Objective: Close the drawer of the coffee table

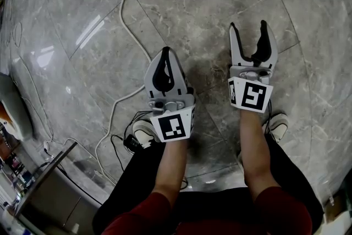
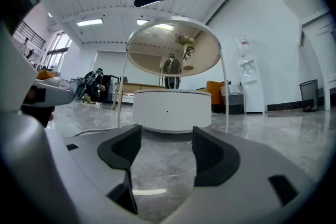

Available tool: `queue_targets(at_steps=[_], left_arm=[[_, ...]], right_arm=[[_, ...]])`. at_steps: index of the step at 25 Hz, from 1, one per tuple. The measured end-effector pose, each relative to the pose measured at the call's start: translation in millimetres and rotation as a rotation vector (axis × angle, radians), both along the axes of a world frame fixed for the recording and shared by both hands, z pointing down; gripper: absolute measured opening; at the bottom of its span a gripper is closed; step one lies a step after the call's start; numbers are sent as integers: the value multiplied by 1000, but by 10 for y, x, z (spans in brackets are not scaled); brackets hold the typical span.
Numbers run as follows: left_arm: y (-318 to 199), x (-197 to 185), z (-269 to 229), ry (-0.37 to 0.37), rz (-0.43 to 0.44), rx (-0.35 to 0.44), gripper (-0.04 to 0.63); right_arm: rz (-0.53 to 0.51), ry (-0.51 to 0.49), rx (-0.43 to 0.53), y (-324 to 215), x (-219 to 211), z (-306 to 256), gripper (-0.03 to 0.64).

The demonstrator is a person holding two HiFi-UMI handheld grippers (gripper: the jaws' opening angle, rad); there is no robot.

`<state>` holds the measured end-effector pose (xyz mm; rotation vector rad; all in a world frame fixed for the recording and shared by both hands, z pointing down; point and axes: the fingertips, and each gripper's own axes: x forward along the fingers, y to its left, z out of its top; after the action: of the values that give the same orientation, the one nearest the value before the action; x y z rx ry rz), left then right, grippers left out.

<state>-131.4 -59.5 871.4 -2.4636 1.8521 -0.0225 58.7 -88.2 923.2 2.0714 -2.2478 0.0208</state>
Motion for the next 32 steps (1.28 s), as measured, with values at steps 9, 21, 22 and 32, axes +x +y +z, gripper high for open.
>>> queue_targets(at_steps=[9, 21, 22, 32], left_arm=[[-31, -26, 4, 8, -14, -9, 14], [-248, -96, -500, -86, 85, 104, 12], [-276, -100, -619, -99, 102, 114, 12], [-325, -228, -2361, -153, 131, 137, 12]], right_arm=[[-18, -23, 21, 31, -48, -57, 79], [-63, -10, 92, -171, -30, -583, 28], [-65, -8, 101, -193, -30, -718, 27], [-97, 29, 42, -123, -164, -2451, 28]])
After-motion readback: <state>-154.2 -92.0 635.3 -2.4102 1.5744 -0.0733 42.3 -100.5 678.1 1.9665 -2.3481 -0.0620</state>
